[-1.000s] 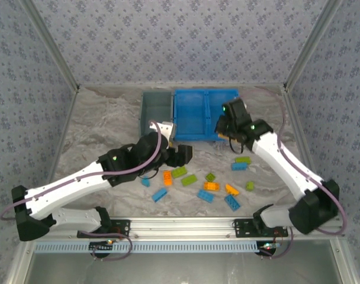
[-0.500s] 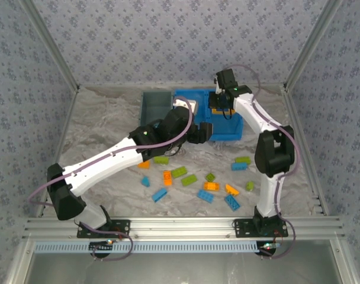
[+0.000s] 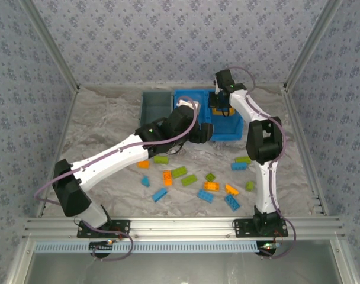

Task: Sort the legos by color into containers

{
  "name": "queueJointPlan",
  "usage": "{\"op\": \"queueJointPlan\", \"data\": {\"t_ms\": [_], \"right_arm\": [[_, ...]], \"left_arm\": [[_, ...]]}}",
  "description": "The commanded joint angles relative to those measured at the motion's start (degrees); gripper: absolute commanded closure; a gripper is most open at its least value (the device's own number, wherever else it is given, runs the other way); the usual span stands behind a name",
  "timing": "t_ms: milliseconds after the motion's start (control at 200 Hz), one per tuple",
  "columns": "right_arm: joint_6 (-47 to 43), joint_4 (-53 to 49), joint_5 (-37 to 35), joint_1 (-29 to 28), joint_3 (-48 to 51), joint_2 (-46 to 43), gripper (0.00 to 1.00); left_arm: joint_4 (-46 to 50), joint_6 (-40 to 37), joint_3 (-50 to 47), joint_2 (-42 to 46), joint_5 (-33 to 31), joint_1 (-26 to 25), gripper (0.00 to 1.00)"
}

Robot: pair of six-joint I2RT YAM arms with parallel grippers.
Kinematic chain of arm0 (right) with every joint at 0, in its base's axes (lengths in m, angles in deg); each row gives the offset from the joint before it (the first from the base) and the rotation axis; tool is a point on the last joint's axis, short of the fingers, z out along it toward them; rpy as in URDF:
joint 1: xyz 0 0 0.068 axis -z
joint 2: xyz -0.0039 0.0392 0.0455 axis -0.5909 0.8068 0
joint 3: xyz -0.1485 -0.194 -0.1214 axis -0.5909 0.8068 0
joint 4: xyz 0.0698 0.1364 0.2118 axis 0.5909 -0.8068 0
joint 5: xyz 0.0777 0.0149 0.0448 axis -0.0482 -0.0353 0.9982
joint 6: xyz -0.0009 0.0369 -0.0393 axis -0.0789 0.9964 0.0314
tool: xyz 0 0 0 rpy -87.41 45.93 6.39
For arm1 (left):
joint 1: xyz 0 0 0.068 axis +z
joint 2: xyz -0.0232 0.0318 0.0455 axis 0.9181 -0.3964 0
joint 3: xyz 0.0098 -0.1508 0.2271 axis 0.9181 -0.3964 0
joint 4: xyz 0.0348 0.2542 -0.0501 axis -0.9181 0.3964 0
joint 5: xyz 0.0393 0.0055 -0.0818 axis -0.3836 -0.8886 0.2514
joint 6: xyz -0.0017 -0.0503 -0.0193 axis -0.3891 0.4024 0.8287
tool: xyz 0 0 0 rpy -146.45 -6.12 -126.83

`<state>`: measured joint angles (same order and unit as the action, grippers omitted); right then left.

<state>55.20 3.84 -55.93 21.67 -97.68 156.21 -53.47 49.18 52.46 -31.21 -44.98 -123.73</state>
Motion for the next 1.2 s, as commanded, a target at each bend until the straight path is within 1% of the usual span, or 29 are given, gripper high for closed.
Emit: {"op": "queueJointPlan", "data": {"t_ms": [0,85,170,235,370,510,620,665,735,745,839,899,964,1079,1144,1194], "right_arm": [[-0.01,-2.21,0.91,0.11,-2.17,1.46,0.83],[0.34,-2.73,1.32,0.23,-2.34,1.12,0.73],[0.91,-3.02,1.86,0.22,-2.18,-0.57,0.63],[1.32,-3.39,1.67,0.20,-2.17,-2.33,0.58],[2.34,-4.10,1.45,0.01,-1.88,-7.33,0.57],[3.00,-4.21,0.11,-1.14,0.39,-15.46,0.57],[3.95,-2.72,-0.89,-3.09,6.00,-24.50,0.57],[4.19,-1.73,-1.73,-4.39,9.44,-28.70,0.57],[5.09,0.22,-2.78,-7.12,15.86,-35.85,0.56],[5.20,0.61,-2.92,-7.64,16.55,-36.64,0.56],[7.51,4.48,-4.24,-12.48,27.66,-46.81,0.54],[9.17,6.71,-5.16,-17.12,34.85,-52.65,0.52],[11.29,9.38,-6.65,-22.64,42.53,-59.09,0.49],[14.97,13.76,-9.25,-32.72,55.31,-67.86,0.45],[16.13,15.97,-10.92,-38.33,60.85,-71.42,0.40],[17.01,17.56,-11.08,-41.59,64.22,-73.16,0.37]], "left_arm": [[-0.36,-0.72,2.35,-0.45,0.52,0.23,0.17],[0.42,-0.47,1.93,0.07,-0.32,0.33,0.17],[1.76,-0.17,1.04,1.01,-2.56,0.22,0.17],[2.71,-0.19,0.20,1.82,-3.97,0.32,0.17],[4.46,-0.10,-2.24,4.06,-5.06,0.30,0.18],[6.51,0.27,-5.05,7.31,-6.11,0.38,0.18],[9.98,-0.06,-5.84,8.81,-5.62,1.05,0.19],[11.71,-0.25,-6.15,9.37,-5.01,1.64,0.21],[12.63,-0.97,-7.73,10.45,-3.05,2.91,0.23],[13.86,-1.09,-8.10,10.62,-2.73,3.11,0.24],[16.46,-1.07,-10.94,11.97,0.39,5.70,0.24],[18.13,-0.25,-12.53,11.95,2.72,7.75,0.24],[20.00,2.03,-13.99,11.14,3.50,9.87,0.24],[19.46,9.56,-16.67,9.03,5.66,13.16,0.25],[18.61,16.16,-17.36,7.03,5.63,14.08,0.25],[18.46,21.79,-17.27,4.95,5.31,14.24,0.26]]}}
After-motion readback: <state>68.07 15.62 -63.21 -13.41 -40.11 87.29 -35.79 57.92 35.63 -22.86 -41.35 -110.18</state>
